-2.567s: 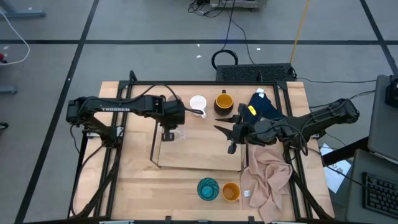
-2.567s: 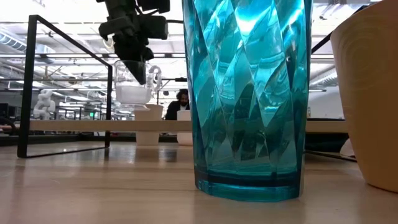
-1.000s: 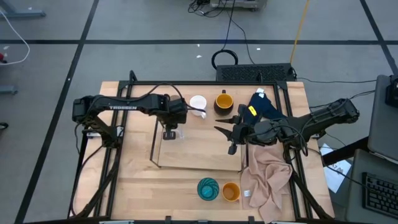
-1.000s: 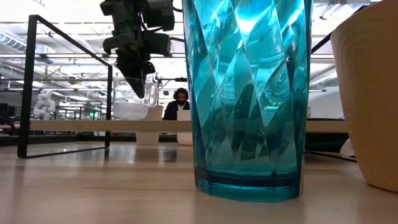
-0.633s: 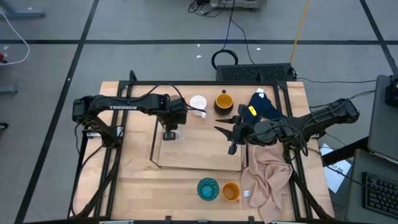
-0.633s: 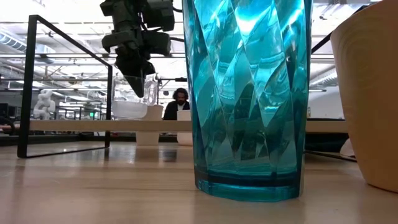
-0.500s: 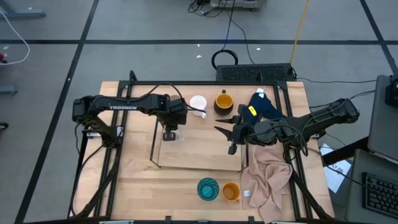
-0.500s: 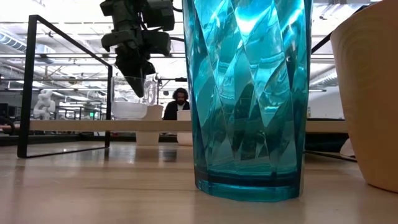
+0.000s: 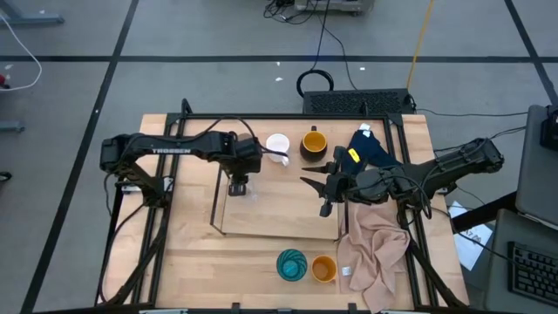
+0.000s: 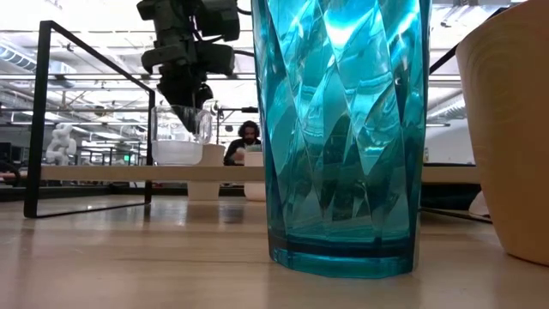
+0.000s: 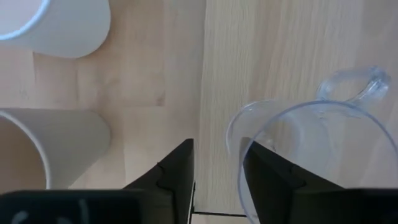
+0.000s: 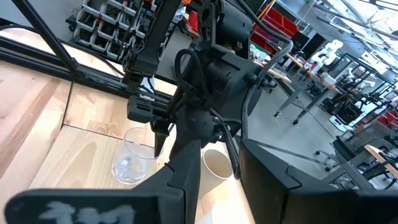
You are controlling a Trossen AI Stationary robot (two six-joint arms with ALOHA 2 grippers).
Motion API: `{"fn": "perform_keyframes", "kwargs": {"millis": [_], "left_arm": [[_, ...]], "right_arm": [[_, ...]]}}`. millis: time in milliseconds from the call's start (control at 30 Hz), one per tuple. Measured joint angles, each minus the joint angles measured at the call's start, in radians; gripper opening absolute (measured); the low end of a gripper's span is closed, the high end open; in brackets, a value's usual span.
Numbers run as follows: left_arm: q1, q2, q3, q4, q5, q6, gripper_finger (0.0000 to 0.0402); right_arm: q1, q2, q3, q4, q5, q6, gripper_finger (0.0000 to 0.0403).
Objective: Stack small to large cups/mugs on shelf
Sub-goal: Put the transparent mug on the shelf, then put the white mug on the shelf
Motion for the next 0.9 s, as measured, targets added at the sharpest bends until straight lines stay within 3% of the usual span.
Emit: {"fn": "perform_keyframes", "kwargs": {"millis": [467,767,900], "left_arm": [[-0.003,0.001,0.043,-0.071,0.051,-0.021,0.0145],[-0.01,0.0,0.224,-0.204,0.064,-0.042,0.0145],[-0.026,-0.071,0.27,-0.228,0.076,-0.042,0.0145]], "right_arm": [[0.0,0.0,0.0,0.0,0.0,0.0,0.0102],[0.0,0.0,0.0,0.0,0.0,-0.001,0.0102],[0.0,0.0,0.0,-0.002,0.0,0.004,0.0102]]}}
